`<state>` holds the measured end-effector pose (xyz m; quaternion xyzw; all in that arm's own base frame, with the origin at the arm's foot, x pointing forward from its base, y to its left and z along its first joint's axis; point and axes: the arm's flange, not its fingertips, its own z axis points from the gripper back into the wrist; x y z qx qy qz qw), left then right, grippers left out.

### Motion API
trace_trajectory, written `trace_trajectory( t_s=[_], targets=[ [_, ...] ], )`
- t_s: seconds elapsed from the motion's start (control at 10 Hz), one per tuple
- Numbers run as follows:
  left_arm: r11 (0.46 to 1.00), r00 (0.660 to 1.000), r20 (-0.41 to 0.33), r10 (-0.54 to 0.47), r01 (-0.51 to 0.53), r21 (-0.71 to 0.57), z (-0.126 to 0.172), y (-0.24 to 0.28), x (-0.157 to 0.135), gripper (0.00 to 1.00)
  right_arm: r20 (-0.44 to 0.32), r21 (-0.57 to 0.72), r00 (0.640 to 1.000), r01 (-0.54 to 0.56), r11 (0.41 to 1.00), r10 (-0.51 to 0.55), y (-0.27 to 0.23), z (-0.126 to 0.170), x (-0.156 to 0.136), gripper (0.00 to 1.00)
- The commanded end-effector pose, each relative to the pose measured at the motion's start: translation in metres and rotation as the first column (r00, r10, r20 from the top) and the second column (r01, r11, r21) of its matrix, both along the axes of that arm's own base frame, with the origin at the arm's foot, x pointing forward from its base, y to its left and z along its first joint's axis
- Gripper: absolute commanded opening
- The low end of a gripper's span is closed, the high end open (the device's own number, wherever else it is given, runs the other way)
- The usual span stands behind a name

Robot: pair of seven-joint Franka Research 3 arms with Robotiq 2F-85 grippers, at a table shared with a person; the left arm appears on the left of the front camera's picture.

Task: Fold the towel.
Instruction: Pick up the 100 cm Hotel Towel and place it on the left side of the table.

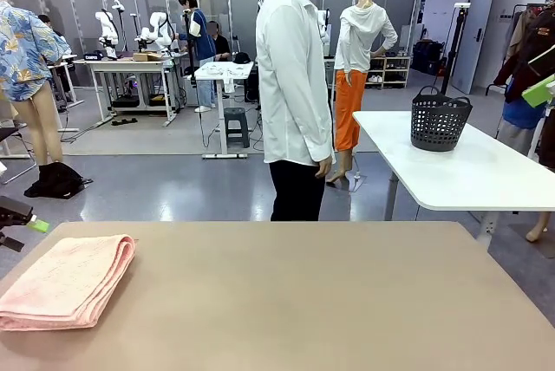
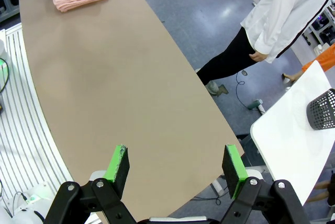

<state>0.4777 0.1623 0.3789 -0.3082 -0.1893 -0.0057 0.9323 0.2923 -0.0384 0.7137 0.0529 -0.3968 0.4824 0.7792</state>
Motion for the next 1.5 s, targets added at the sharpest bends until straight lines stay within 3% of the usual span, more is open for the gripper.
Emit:
trace_trajectory(
  t_s=[0.0, 0.1, 0.2, 1.4],
  targets=[
    [1.000, 1.000, 0.011, 0.003, -0.003, 0.030, 0.010, -0.014, -0.014, 1.00, -0.007, -0.003, 1.000, -0.001, 1.000, 0.001, 0.001, 0.002, 0.001, 0.91],
    [0.999, 0.999, 0.015, -0.044, 0.044, 0.011, 0.012, -0.019, -0.018, 1.00, -0.007, -0.003, 1.000, -0.001, 1.000, 0.001, 0.001, 0.002, 0.001, 0.91],
    [1.000, 1.000, 0.009, 0.001, -0.001, 0.002, 0.004, -0.002, -0.004, 1.00, -0.007, -0.003, 1.000, -0.001, 1.000, 0.001, 0.001, 0.002, 0.001, 0.91],
    [1.000, 1.000, 0.009, 0.001, -0.001, 0.002, 0.004, -0.002, -0.004, 1.00, -0.007, -0.003, 1.000, -0.001, 1.000, 0.001, 0.001, 0.002, 0.001, 0.91]
  ],
)
